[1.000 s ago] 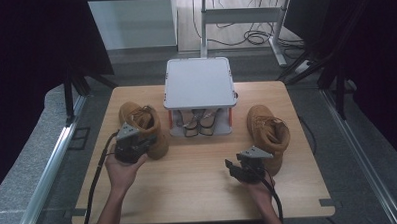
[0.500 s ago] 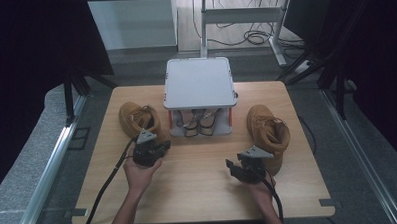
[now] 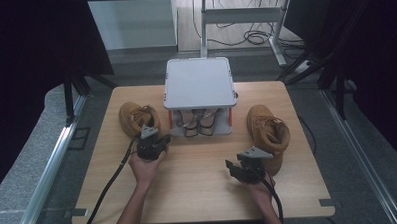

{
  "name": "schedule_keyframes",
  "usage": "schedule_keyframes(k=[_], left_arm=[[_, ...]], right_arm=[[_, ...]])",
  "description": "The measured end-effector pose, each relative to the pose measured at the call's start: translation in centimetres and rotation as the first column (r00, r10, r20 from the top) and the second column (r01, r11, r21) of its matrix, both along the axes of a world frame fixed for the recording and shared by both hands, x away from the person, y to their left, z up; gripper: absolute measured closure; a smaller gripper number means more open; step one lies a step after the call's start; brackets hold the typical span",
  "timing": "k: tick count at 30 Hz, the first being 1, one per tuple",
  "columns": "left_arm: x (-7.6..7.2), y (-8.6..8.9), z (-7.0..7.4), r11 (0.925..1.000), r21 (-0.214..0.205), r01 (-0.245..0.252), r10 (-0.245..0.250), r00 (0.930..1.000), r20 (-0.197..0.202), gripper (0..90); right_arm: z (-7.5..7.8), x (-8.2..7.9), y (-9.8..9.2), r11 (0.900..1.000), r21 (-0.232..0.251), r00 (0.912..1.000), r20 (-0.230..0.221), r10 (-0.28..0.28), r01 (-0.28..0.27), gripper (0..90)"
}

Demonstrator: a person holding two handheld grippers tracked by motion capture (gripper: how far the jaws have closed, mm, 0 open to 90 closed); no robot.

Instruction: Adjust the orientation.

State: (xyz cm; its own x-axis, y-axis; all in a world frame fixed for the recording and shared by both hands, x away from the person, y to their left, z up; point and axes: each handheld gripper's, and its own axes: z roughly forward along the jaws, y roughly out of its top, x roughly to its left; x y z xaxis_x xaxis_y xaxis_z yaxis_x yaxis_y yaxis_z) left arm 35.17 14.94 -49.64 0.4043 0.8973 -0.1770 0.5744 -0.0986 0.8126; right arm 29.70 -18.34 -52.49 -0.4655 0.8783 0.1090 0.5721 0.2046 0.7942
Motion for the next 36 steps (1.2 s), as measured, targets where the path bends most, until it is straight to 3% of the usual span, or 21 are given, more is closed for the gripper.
schedule_keyframes(k=[6, 19, 36], left_arm=[[0.2, 0.1, -0.4, 0.9988, 0.044, -0.020, 0.020, 0.9998, -0.001, 89.9], [-0.3, 1.6, -0.2, 0.9998, 0.008, 0.018, -0.018, 0.9996, -0.022, 90.0], [-2.7, 4.4, -0.2, 0.9997, 0.013, 0.019, -0.019, 0.9996, -0.020, 90.0]], right_arm=[[0.0, 0.0, 0.0, 1.0000, -0.004, 1.0000, 0.003, -0.002, 0.002, 46.6], [0.0, -0.1, -0.1, 1.0000, -0.003, 1.0000, 0.003, 0.000, 0.000, 46.6], [0.0, -0.2, -0.1, 1.0000, -0.005, 1.0000, 0.005, -0.003, 0.003, 46.6]])
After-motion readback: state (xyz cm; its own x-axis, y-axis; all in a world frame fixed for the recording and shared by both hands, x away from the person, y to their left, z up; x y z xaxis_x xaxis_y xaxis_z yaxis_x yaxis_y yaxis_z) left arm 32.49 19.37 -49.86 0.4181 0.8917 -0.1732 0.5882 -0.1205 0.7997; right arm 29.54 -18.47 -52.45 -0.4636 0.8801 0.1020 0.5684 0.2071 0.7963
